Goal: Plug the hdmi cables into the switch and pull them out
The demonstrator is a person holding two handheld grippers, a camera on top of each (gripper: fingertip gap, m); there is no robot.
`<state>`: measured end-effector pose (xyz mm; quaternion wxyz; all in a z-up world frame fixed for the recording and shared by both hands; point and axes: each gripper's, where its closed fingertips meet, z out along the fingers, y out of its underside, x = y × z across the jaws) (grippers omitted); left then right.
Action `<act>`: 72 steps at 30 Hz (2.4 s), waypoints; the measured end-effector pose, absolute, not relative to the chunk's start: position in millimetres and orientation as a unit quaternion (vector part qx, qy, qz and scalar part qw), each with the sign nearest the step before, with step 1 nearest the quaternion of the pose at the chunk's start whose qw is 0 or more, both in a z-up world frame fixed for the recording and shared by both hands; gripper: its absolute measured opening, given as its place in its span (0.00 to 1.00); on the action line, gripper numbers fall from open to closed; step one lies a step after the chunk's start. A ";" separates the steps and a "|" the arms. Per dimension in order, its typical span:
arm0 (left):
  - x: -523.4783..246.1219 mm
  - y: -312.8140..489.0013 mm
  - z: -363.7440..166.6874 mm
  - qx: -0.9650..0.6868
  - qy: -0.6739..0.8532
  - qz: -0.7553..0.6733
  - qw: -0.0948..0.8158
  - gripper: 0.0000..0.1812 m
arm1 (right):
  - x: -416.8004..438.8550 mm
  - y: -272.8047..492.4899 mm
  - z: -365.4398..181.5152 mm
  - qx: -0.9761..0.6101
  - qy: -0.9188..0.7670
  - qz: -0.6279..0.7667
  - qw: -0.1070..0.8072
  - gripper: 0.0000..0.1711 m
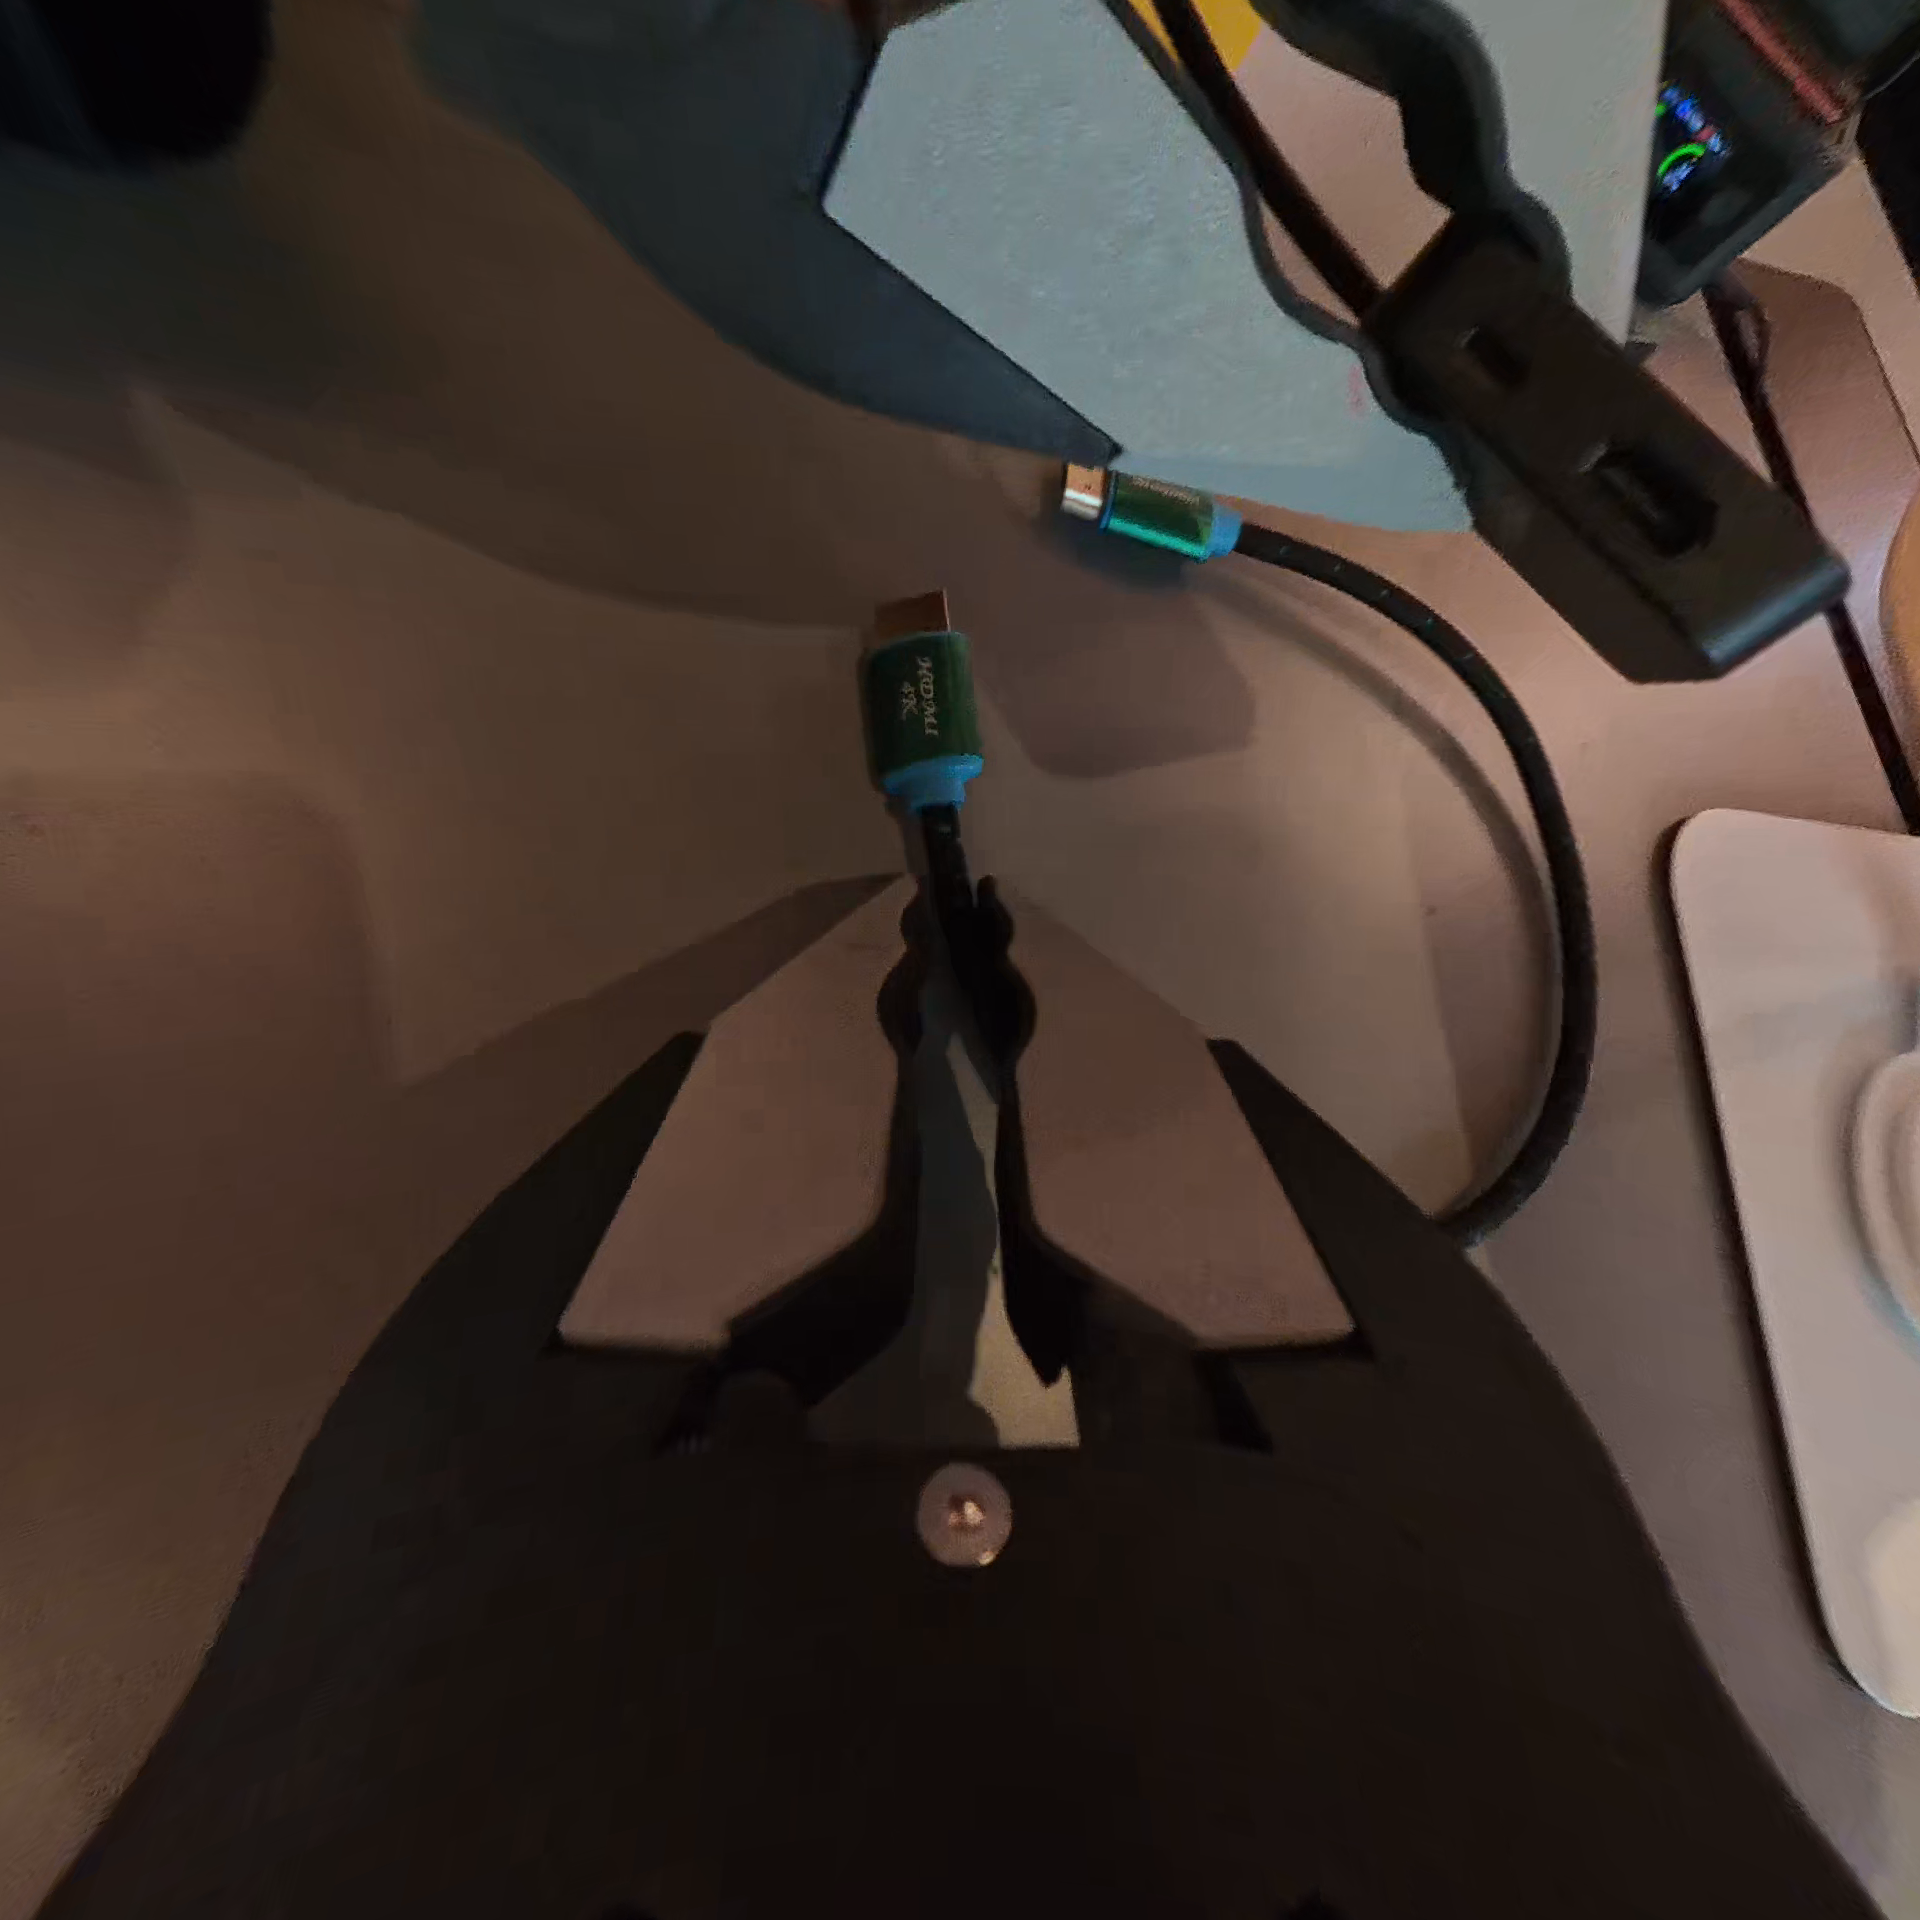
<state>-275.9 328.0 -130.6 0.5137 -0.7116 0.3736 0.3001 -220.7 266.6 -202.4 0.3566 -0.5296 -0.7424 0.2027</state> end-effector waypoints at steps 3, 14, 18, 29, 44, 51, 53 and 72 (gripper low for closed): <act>-271.2 326.0 -130.0 -0.709 0.381 0.294 0.515 0.06 | -204.4 289.3 -194.4 -0.557 -0.729 0.159 0.364 0.03; -183.6 290.1 -168.8 -0.644 0.565 0.175 0.485 0.06 | -136.8 364.9 -90.2 -0.626 -0.510 0.255 0.532 0.02; -174.3 280.3 -182.7 -0.648 0.588 0.147 0.462 0.07 | -145.9 351.5 -88.4 -0.617 -0.515 0.305 0.511 0.02; -163.4 252.3 -141.7 -0.630 0.574 0.071 0.518 0.23 | -150.7 333.6 -95.7 -0.614 -0.543 0.370 0.438 0.02; -185.2 286.4 -90.1 -0.553 0.480 0.259 0.629 0.15 | -159.6 274.7 -99.4 -0.538 -0.628 0.447 0.340 0.02; -188.1 291.4 -86.7 -0.584 0.456 0.245 0.626 0.07 | -163.4 283.3 -83.4 -0.525 -0.602 0.446 0.402 0.09; -193.8 294.5 -84.3 -0.621 0.420 0.194 0.632 0.07 | -161.8 290.9 -73.1 -0.522 -0.586 0.433 0.442 0.14; -212.9 287.4 -62.3 -0.716 0.196 -0.308 0.595 0.05 | -160.6 267.6 -47.4 -0.505 -0.563 0.487 0.438 0.14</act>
